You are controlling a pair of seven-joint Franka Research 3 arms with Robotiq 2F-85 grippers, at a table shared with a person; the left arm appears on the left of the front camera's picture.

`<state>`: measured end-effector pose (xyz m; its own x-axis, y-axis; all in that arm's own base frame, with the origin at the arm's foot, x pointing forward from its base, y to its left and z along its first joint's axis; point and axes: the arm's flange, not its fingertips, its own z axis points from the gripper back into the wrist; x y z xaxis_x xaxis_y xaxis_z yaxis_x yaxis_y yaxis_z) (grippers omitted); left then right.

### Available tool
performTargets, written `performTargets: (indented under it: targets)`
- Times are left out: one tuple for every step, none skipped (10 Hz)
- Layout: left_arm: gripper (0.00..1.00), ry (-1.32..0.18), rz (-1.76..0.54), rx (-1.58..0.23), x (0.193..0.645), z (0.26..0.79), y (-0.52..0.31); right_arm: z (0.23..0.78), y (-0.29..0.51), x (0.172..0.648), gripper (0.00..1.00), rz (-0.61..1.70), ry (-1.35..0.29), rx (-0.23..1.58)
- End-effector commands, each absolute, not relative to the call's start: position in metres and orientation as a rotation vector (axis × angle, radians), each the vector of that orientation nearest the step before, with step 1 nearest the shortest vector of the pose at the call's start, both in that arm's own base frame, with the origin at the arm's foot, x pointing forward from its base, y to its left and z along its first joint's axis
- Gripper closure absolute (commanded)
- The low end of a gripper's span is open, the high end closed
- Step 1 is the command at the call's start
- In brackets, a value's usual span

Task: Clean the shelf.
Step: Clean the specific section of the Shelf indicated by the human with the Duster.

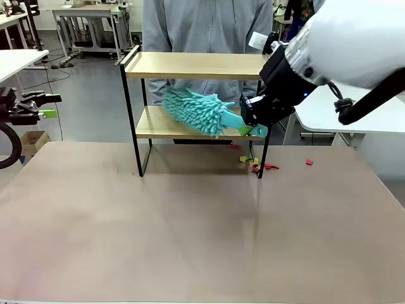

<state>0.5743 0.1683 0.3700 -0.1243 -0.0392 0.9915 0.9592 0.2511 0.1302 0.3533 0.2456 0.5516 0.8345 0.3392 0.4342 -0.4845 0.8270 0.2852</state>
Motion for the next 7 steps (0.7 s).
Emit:
performTargets:
  targets:
    - [0.00, -1.395, -1.126, -0.936, 0.573, 0.372, 0.167, 0.555, 0.218, 0.343, 0.86, 0.605, -0.328, 0.477]
    - [0.00, -1.395, -1.126, -0.936, 0.573, 0.372, 0.167, 0.558, 0.209, 0.337, 0.86, 0.654, -0.288, 0.474]
    - [0.00, -1.395, -1.126, -0.936, 0.573, 0.372, 0.167, 0.561, 0.200, 0.330, 0.86, 0.700, -0.237, 0.485]
    - [0.00, -1.395, -1.126, -0.936, 0.573, 0.372, 0.167, 0.562, 0.193, 0.325, 0.86, 0.729, -0.187, 0.461]
    - [0.00, -1.395, -1.126, -0.936, 0.573, 0.372, 0.167, 0.561, 0.182, 0.317, 0.86, 0.777, -0.119, 0.461]
    - [0.00, -1.395, -1.126, -0.936, 0.573, 0.372, 0.167, 0.560, 0.171, 0.312, 0.86, 0.811, -0.059, 0.453]
    - [0.00, -1.395, -1.126, -0.936, 0.573, 0.372, 0.167, 0.556, 0.158, 0.308, 0.86, 0.824, -0.011, 0.454]
